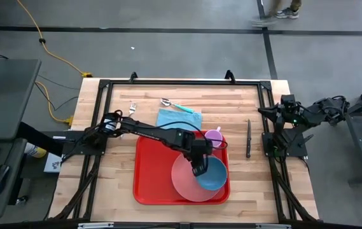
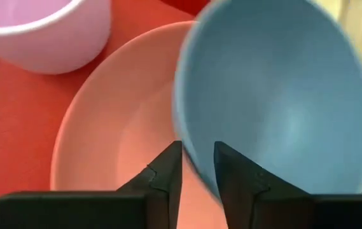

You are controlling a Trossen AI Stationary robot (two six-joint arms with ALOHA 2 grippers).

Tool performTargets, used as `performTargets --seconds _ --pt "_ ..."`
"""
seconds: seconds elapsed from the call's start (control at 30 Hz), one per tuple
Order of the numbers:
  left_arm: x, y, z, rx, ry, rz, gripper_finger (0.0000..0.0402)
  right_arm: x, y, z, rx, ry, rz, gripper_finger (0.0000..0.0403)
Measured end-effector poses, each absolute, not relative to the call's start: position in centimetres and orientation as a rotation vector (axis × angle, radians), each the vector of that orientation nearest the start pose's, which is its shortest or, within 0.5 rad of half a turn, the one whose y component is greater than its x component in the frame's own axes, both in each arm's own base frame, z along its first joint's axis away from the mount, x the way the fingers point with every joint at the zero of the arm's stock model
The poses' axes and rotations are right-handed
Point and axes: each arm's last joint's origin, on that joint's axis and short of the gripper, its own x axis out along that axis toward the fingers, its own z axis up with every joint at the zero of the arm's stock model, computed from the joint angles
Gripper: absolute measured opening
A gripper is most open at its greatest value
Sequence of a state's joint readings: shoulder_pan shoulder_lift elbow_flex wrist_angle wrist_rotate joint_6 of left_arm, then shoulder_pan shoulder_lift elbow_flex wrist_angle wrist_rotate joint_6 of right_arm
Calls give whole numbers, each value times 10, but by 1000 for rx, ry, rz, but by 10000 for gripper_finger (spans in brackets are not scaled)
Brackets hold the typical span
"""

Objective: Set up tray
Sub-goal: Put the blue bowl on the pink plate, then put the blue napkin on the red serving tray

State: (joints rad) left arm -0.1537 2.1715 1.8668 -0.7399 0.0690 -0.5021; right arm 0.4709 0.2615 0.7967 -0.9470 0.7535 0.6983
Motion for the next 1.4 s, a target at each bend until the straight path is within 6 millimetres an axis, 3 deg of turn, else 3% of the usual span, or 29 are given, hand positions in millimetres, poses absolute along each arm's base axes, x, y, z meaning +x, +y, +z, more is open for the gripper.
performTargets --seconds 0.37,0.83,1.03,1.2,1.4 --pt "458 -68 220 -386 1132 71 131 33 -5 313 456 238 -351 0" --pt "434 -64 269 -325 1088 69 131 33 -5 313 458 241 -345 0" --pt "403 -42 288 -241 1204 296 131 33 -4 312 460 246 -336 0" --pt "388 -27 300 -166 1219 412 134 33 -4 312 461 248 -330 0" --pt "371 8 309 -157 1304 510 187 33 -3 312 466 261 -306 0"
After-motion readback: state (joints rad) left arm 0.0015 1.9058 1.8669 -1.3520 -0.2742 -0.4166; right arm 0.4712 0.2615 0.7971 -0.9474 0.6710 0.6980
